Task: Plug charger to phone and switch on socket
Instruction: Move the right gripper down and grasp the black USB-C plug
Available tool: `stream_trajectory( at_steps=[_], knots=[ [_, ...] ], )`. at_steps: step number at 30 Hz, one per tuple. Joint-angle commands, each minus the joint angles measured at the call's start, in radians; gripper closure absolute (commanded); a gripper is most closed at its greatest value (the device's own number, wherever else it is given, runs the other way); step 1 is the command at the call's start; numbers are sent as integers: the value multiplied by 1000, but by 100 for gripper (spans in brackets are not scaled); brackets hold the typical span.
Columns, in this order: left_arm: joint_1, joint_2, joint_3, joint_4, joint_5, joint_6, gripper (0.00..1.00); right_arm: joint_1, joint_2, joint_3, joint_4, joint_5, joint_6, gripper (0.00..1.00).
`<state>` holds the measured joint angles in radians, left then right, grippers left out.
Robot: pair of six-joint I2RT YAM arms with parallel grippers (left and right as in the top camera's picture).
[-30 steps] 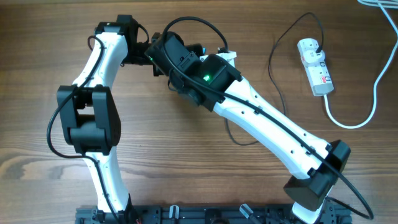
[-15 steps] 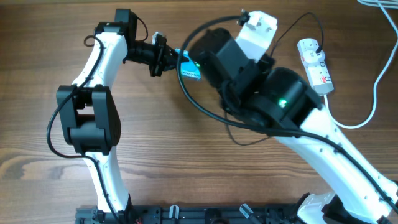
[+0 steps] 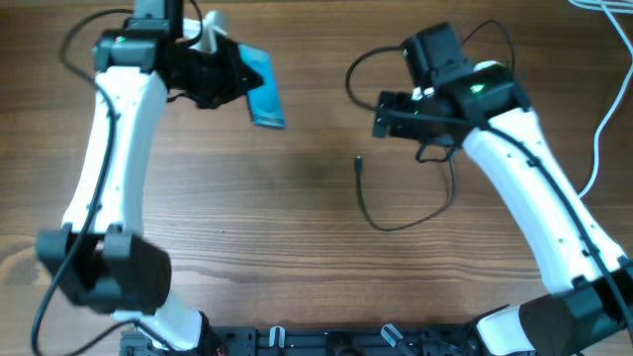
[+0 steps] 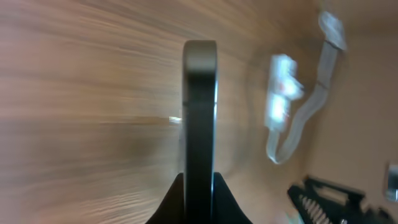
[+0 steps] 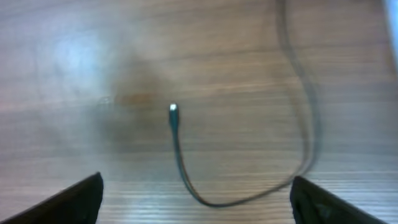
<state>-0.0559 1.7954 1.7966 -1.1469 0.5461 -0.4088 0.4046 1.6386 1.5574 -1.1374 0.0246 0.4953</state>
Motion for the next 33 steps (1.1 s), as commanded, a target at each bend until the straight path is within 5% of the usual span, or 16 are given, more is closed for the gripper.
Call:
stream_trajectory(
  at_steps=[1,5,17,23,24,33],
  knots=[
    [9,3,3,-61,-417,-166,96,24,9,-157,100,-77,-24,20],
    [8,17,3,-92,-462,-183,96,26,49,-241,179,-86,-31,30],
    [8,18,3,-88,-431,-183,96,34,295,-164,167,-172,-56,23],
    [8,18,3,-92,-431,-183,96,78,352,-164,255,-89,14,34],
    [8,18,3,-92,-431,-183,96,126,375,-164,266,-19,71,46],
    [8,18,3,-101,-431,-183,96,168,380,-164,322,135,133,58]
  ],
)
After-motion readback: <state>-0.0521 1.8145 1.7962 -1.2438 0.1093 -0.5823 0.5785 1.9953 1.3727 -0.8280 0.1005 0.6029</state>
